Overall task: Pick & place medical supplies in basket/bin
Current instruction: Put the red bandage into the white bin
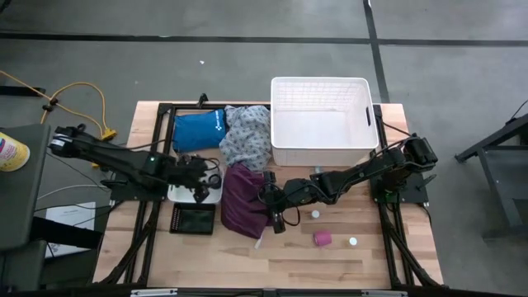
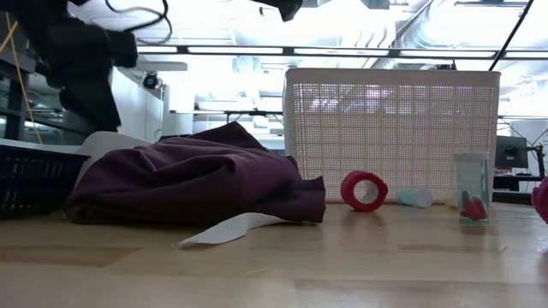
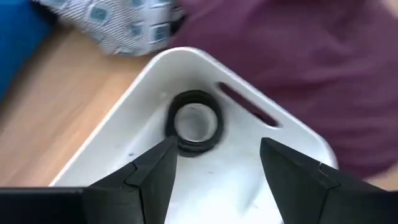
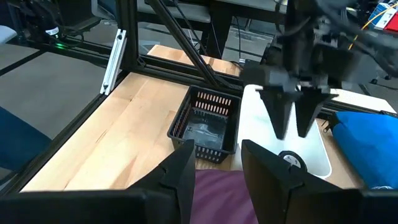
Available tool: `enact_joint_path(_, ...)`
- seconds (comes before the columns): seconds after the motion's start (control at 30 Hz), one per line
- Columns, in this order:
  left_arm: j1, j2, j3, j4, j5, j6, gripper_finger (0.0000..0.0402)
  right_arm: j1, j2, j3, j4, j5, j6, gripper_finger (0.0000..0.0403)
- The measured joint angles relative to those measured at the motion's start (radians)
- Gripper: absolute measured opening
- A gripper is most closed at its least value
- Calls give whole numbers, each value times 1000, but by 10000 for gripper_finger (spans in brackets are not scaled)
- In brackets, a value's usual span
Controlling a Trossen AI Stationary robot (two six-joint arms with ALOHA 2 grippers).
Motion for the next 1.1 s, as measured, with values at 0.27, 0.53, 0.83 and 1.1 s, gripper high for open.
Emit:
enact_joint_path(0.27, -120, -164, 0, 1, 30, 108, 223, 0, 0, 0, 0, 0, 0, 119)
enact_joint_path(0.53, -238, -288, 0, 71, -8, 161, 223, 0, 0, 0, 0, 0, 0, 119)
enact_joint_path(0.83, -321, -252, 0, 205, -67, 322, 223, 0, 0, 0, 0, 0, 0, 119)
enact_joint_path(1.1, -366, -203, 0, 261, -67, 345, 223, 0, 0, 0, 0, 0, 0, 119)
